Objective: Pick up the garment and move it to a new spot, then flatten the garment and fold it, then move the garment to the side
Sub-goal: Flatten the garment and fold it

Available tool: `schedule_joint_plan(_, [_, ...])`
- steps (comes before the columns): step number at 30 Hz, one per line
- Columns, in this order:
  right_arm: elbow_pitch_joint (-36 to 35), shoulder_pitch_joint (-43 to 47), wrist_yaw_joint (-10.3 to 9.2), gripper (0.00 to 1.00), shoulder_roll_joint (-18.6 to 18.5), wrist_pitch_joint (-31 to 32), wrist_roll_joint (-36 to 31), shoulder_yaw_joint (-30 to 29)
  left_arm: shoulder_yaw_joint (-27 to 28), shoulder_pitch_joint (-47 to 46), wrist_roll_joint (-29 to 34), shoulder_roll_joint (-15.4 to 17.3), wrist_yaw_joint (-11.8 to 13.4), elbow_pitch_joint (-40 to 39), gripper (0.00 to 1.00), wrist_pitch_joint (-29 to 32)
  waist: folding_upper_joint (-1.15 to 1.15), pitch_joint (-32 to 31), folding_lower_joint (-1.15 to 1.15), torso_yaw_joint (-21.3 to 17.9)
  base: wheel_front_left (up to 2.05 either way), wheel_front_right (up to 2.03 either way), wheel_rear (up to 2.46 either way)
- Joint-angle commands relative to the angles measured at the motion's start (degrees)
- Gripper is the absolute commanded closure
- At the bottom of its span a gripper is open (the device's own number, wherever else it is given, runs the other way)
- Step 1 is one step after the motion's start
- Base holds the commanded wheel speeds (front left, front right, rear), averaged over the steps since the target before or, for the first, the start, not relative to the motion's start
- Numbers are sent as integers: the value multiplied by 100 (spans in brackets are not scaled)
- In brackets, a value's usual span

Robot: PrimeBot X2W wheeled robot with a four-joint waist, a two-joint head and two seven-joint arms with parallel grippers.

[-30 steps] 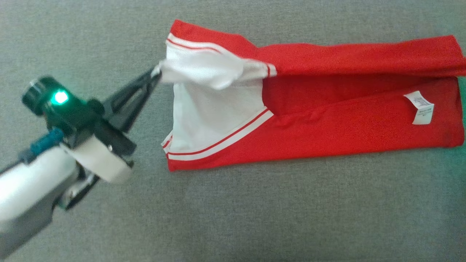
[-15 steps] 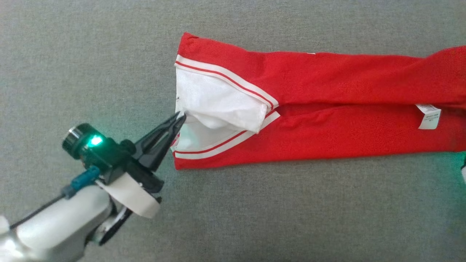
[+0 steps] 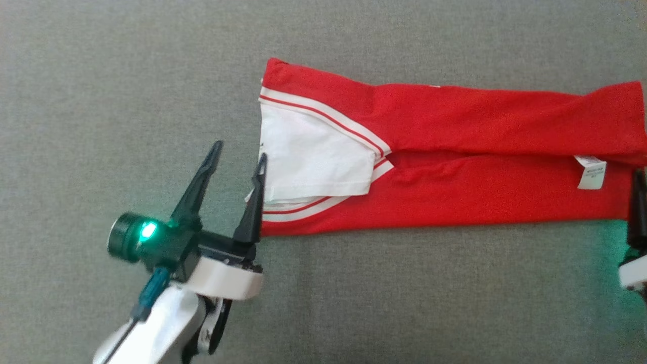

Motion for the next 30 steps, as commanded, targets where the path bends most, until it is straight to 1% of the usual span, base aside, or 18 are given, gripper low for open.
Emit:
schedule_joint_plan(1, [-151,21,11,0,-45,-109,-36,32,561,153,246,-42,70,-216,0,-44,0,-137,0,39,0,0,0])
schedule_joint_plan(4, [10,-55,11,0,57,-220,-87,-66,1179,651,812,-450,57,-315,0,-44,0,-261,0,112,0,0,0])
schedule_joint_plan(7, [231,-260,11,0,127,-250,-227,-261,1631,1007,1274,-849,-56,-412,0,-44,0,-314,0,234,0,0,0])
schedule_joint_plan(11, [685,-634,11,0,167,-226,-601,-574,1951,1315,1839,-1263,-289,-490,0,-44,0,-363,0,416,0,0,0])
schedule_joint_plan(13, [883,-803,11,0,236,-169,-760,-701,2070,1454,2004,-1463,-413,-519,0,-44,0,-387,0,487,0,0,0])
schedule_joint_plan(18, [1370,-901,11,0,331,109,-1087,-1087,2283,1676,2332,-1828,-757,-532,0,-44,0,-413,0,673,0,0,0])
schedule_joint_plan(23, [1534,-797,11,0,344,312,-995,-1040,2587,1798,2495,-2040,-1009,-548,0,-44,0,-364,0,688,0,0,0])
schedule_joint_plan(24, [1559,-795,11,2,333,356,-949,-1000,2638,1812,2523,-2070,-1057,-543,0,-44,0,-359,0,682,0,0,0])
schedule_joint_plan(25, [1582,-801,11,10,321,390,-899,-981,2683,1824,2550,-2098,-1105,-536,0,-44,0,-359,0,679,0,0,0])
schedule_joint_plan(26, [1613,-806,11,32,307,436,-856,-963,2721,1834,2575,-2124,-1153,-528,0,-44,0,-361,0,678,0,0,0])
schedule_joint_plan(27, [1648,-812,11,50,294,500,-808,-944,2755,1841,2604,-2147,-1196,-521,0,-44,0,-365,0,678,0,0,0])
schedule_joint_plan(28, [1679,-813,11,55,287,562,-753,-926,2787,1846,2632,-2169,-1233,-516,0,-44,0,-369,0,677,0,0,0])
schedule_joint_plan(29, [1702,-811,11,65,277,614,-691,-900,2818,1850,2657,-2190,-1265,-513,0,-44,0,-373,0,677,0,0,0])
schedule_joint_plan(30, [1711,-810,11,96,269,657,-621,-871,2850,1855,2682,-2209,-1291,-516,0,-44,0,-375,0,673,0,0,0])
